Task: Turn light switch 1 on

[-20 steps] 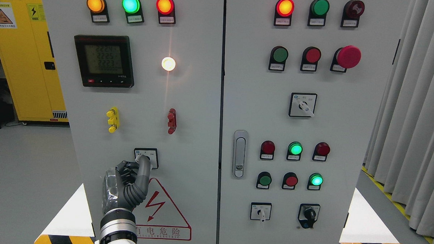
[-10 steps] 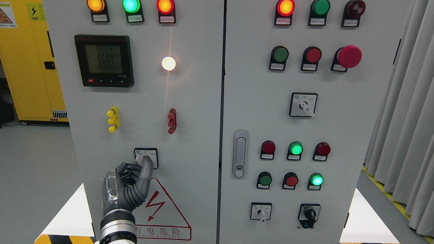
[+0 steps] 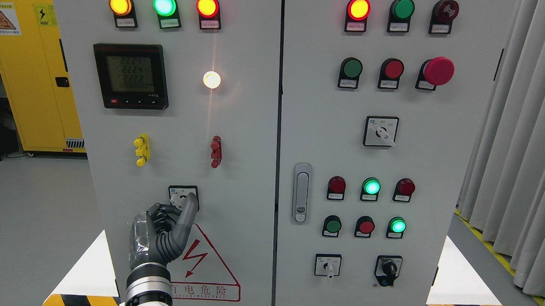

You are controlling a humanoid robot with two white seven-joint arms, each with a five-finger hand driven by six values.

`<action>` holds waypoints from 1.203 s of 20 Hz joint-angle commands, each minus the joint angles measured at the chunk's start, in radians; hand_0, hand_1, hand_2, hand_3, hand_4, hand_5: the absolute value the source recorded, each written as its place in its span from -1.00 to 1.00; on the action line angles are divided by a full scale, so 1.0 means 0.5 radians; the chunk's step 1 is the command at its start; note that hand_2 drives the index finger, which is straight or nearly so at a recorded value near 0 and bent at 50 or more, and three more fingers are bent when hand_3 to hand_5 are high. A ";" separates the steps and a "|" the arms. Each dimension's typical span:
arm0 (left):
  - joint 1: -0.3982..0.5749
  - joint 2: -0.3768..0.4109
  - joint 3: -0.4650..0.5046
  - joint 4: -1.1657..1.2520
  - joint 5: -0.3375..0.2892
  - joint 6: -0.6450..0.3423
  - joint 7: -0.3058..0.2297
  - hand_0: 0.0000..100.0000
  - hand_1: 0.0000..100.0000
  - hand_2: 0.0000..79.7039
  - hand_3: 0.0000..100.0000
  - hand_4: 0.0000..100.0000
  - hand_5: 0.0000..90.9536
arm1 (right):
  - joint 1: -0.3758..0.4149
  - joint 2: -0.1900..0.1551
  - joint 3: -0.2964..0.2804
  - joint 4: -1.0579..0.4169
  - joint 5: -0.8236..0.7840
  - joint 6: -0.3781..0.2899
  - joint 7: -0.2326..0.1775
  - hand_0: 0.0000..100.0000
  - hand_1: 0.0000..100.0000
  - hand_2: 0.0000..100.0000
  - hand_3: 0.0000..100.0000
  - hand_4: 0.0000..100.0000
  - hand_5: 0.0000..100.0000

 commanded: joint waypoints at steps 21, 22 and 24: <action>0.739 0.095 0.071 -0.144 0.359 -0.729 0.002 -0.78 -0.23 0.74 1.00 0.86 0.82 | 0.000 0.000 0.000 0.000 0.000 -0.001 0.001 -1.00 0.00 -0.92 -1.00 -1.00 -1.00; 0.813 0.104 0.110 -0.138 0.423 -0.778 -0.004 -0.78 -0.24 0.75 1.00 0.86 0.83 | 0.000 0.000 0.000 0.000 0.000 -0.001 0.001 -1.00 0.00 -0.92 -1.00 -1.00 -1.00; 0.966 0.128 0.184 -0.123 0.586 -0.888 -0.065 -0.77 -0.25 0.75 1.00 0.86 0.83 | 0.000 0.000 0.000 0.000 0.000 -0.001 -0.002 -1.00 0.00 -0.92 -1.00 -1.00 -1.00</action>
